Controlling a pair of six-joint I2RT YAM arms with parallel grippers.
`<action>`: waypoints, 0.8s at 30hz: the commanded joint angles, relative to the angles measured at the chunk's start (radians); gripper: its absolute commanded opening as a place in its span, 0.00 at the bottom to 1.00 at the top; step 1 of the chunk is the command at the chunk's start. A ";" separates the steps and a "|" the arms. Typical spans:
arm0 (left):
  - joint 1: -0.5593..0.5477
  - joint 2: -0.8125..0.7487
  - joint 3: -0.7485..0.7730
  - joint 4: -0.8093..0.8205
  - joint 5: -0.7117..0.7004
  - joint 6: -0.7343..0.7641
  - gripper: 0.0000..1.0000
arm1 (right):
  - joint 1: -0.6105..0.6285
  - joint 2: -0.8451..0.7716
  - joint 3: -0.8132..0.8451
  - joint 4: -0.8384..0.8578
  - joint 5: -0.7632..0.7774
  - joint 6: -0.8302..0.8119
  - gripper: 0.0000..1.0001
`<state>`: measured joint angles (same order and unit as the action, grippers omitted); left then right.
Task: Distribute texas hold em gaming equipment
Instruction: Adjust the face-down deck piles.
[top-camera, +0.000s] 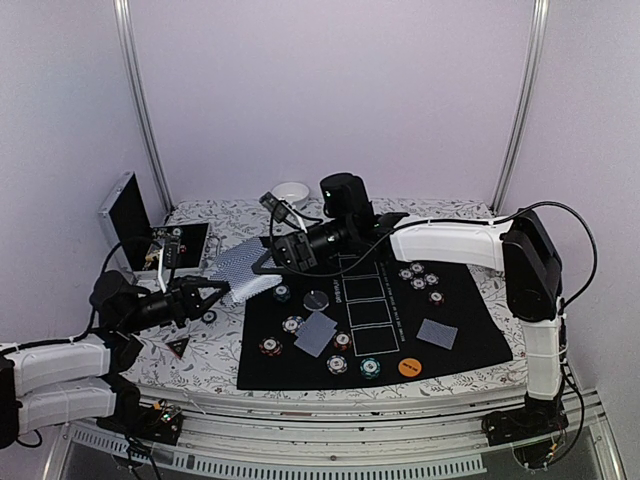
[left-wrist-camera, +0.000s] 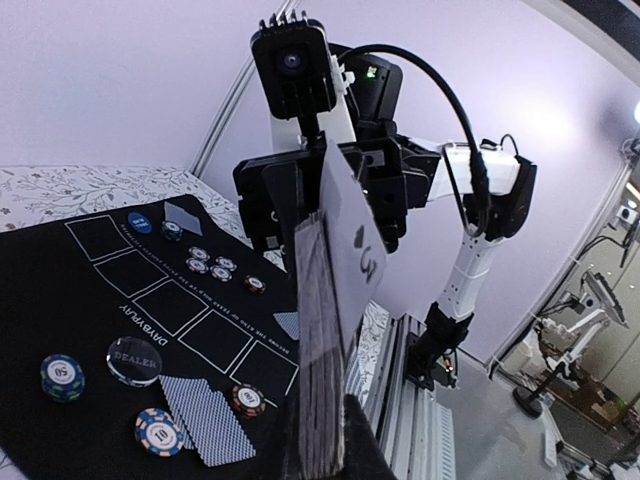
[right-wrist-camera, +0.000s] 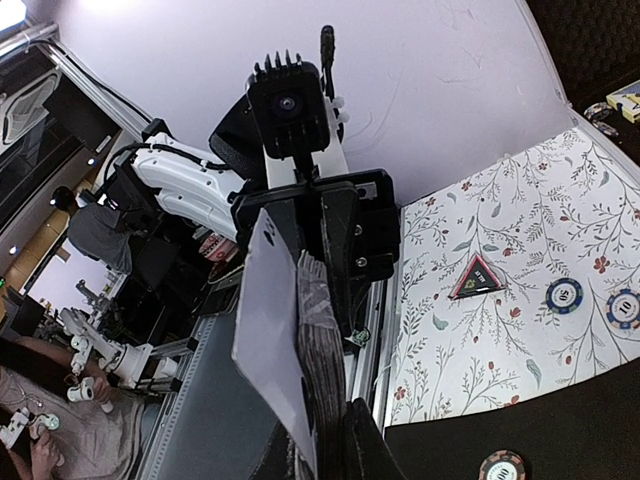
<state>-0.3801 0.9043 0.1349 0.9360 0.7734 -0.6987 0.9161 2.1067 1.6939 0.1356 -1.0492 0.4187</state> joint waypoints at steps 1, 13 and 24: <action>-0.020 -0.013 0.044 -0.209 -0.146 0.094 0.00 | 0.041 -0.057 0.019 0.057 -0.091 -0.001 0.02; -0.069 0.027 0.040 -0.117 -0.190 0.076 0.04 | 0.066 0.002 0.087 0.028 -0.102 0.005 0.02; -0.076 0.042 0.055 -0.126 -0.240 0.107 0.17 | 0.091 -0.008 0.087 -0.004 -0.126 -0.056 0.02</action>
<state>-0.4461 0.9058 0.1638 0.8913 0.6395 -0.6109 0.9089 2.1086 1.7344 0.0940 -1.0351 0.3836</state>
